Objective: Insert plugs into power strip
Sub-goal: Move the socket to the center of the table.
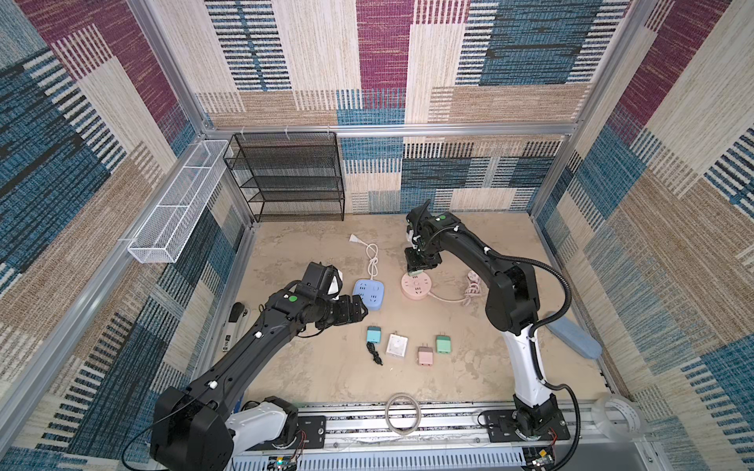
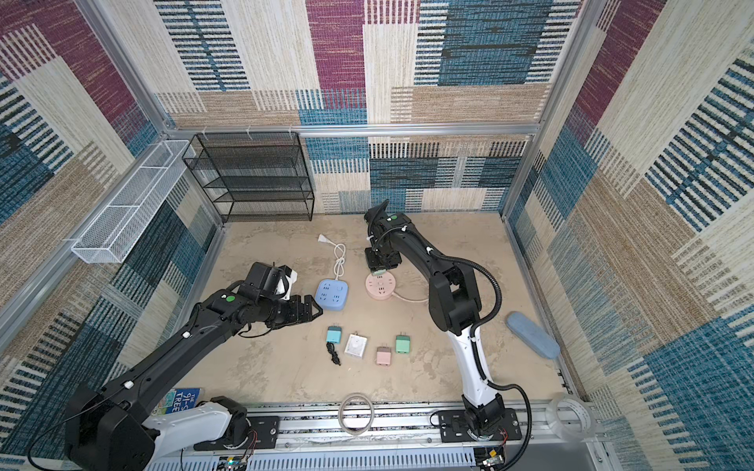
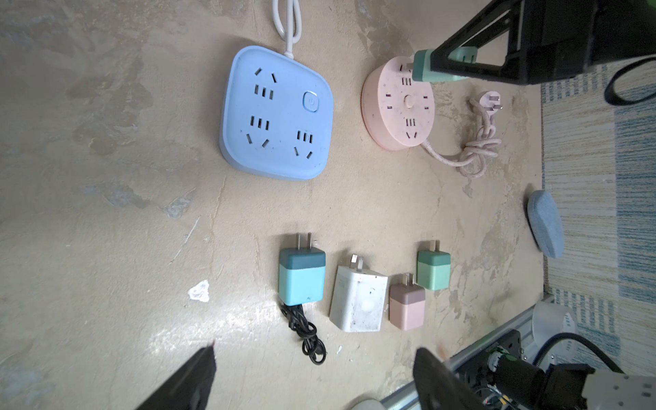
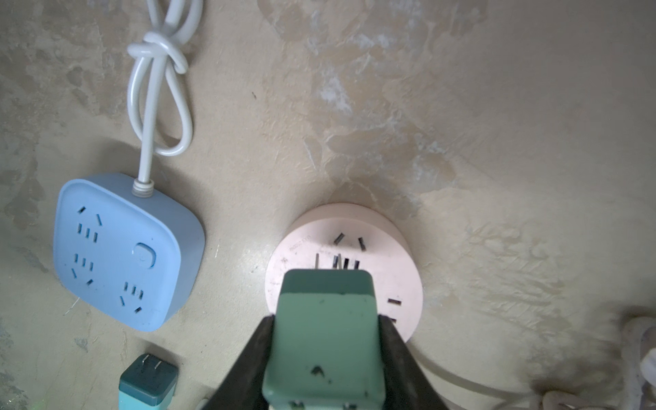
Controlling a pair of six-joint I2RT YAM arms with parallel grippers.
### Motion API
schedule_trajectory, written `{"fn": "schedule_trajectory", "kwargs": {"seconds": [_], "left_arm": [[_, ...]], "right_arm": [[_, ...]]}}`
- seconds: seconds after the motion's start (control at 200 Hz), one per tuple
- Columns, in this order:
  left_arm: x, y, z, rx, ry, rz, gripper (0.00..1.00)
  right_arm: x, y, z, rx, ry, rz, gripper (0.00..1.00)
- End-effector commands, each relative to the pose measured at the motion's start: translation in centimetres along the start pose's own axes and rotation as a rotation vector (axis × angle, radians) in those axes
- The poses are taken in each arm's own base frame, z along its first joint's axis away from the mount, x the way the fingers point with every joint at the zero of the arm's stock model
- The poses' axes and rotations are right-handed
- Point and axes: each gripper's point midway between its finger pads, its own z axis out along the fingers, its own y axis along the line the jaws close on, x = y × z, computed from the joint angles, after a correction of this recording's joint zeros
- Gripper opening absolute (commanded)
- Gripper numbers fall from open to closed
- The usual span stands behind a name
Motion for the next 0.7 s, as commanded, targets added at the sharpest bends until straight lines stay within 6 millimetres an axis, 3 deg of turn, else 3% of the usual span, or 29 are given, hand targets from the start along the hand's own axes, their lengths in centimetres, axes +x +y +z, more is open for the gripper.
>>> {"fn": "schedule_trajectory", "kwargs": {"seconds": [0.0,0.696], "left_arm": [[-0.3,-0.6,0.0,0.021,-0.002,0.026,0.92],[-0.3,-0.3,1.2,0.024,0.017,0.022,0.91]], "right_arm": [[0.0,-0.4,-0.1,0.022,-0.003,0.011,0.00],[1.4,-1.0,0.9,0.039,0.034,0.035,0.00]]}}
